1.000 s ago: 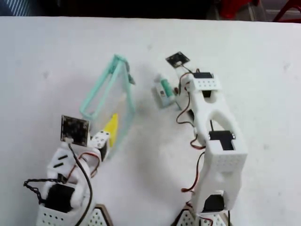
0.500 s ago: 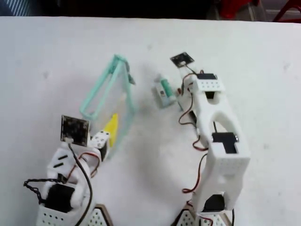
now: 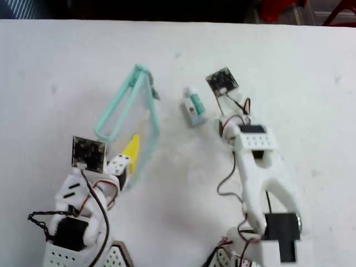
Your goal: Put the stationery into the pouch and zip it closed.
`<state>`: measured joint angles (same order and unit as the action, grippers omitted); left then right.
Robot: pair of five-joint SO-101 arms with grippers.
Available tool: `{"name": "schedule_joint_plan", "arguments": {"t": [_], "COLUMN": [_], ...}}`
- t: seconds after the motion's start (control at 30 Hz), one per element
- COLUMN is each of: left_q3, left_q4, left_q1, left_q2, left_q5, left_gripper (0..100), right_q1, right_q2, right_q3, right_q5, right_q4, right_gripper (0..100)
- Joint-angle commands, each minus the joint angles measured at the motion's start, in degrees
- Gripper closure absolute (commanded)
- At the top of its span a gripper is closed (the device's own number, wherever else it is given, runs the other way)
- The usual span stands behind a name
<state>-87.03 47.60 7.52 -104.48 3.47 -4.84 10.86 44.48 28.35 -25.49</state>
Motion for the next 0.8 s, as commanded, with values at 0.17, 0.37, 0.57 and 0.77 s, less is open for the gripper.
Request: {"name": "schedule_joint_plan", "arguments": {"t": [0.17, 0.37, 0.57, 0.77], "left_q3": [0.4, 0.4, 0.3, -0.7], "left_q4": [-2.2, -2.2, -2.2, -3.6], "left_q1": [0.0, 0.0, 0.0, 0.0], "left_q2": [0.0, 0.0, 0.0, 0.0], "left_q5": [0.9, 0.9, 0.9, 0.9], "left_gripper": [81, 81, 81, 81], "right_q1": [1.1, 3.4, 2.5, 2.2], "right_q2": [10.1, 19.9, 30.6, 38.5], "right_q3": [5.0, 9.3, 16.6, 24.5], "right_q5": [-2.8, -9.2, -9.2, -9.0], "right_q4": [4.5, 3.6, 6.1, 12.8], "right_gripper": [98.2, 98.2, 98.1, 98.1]}}
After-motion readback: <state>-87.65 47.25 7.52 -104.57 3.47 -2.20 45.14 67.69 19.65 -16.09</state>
